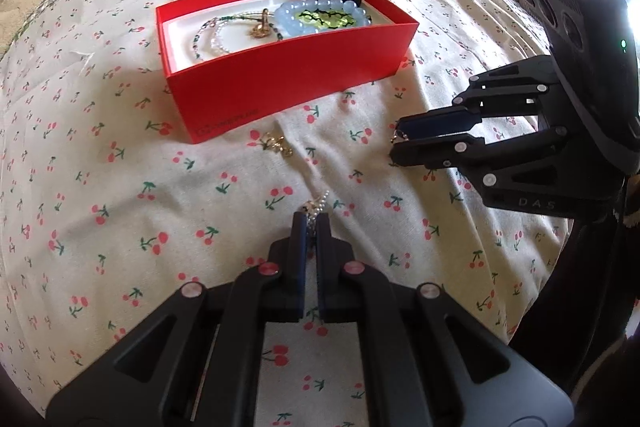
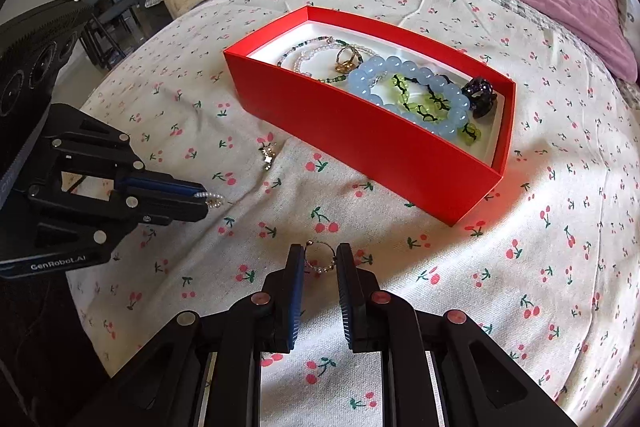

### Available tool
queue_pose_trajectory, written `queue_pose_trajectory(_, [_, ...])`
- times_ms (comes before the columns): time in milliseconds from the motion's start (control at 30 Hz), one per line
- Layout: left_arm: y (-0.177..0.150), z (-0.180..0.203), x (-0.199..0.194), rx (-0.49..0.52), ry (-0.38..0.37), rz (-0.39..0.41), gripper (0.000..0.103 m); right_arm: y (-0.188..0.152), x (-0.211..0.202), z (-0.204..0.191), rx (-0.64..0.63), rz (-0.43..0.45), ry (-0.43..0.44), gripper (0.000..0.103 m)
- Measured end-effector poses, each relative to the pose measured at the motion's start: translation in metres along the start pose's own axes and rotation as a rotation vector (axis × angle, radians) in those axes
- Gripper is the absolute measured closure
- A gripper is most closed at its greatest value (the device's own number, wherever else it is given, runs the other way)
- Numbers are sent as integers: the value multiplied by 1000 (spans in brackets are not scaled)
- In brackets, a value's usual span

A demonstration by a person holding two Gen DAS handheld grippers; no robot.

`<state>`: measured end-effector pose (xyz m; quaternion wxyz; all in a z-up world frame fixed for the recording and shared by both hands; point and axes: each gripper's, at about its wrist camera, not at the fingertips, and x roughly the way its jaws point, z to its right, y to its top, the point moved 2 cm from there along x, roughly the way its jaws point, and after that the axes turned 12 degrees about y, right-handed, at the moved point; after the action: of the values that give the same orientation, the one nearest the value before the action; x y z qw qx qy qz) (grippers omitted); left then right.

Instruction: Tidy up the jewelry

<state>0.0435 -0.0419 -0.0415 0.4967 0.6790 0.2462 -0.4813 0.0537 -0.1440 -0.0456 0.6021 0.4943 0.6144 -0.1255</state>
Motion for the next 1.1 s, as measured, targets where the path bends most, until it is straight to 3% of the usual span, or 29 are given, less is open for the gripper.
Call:
queue_pose_trajectory(200, [-8, -16, -6, -29, 7, 2, 98, 0, 5, -1, 0, -18, -2, 86])
queue_pose_trajectory(300, [-11, -16, -5, 0, -24, -50, 97, 0, 6, -2, 5, -23, 11, 86])
queue_pose_trajectory(433, [-17, -11, -4, 39, -60, -90, 71, -1, 9, -3, 18, -56, 34, 84])
queue_pose_trajectory(567, [-16, -15, -8, 31, -26, -75, 63, -3, 9, -7, 7, -73, 38, 84])
queue_pose_trajectory(800, [-14, -18, 3, 21, 21, -75, 62, -9, 11, -12, -5, -84, 46, 82])
queue_pose_trajectory(933, [-15, -13, 7, 70, 55, -73, 62, -9, 13, -15, -15, -87, 45, 79])
queue_pose_trajectory(1033, [-16, -15, 7, 67, 77, -85, 73, -8, 12, -14, -4, -86, 53, 76])
queue_pose_trajectory(1067, [-17, -17, 7, 65, 86, -90, 79, -8, 12, -14, -2, -84, 51, 71])
queue_pose_trajectory(1100, [-17, -19, 7, 58, 91, -96, 82, -7, 12, -14, -1, -81, 50, 58])
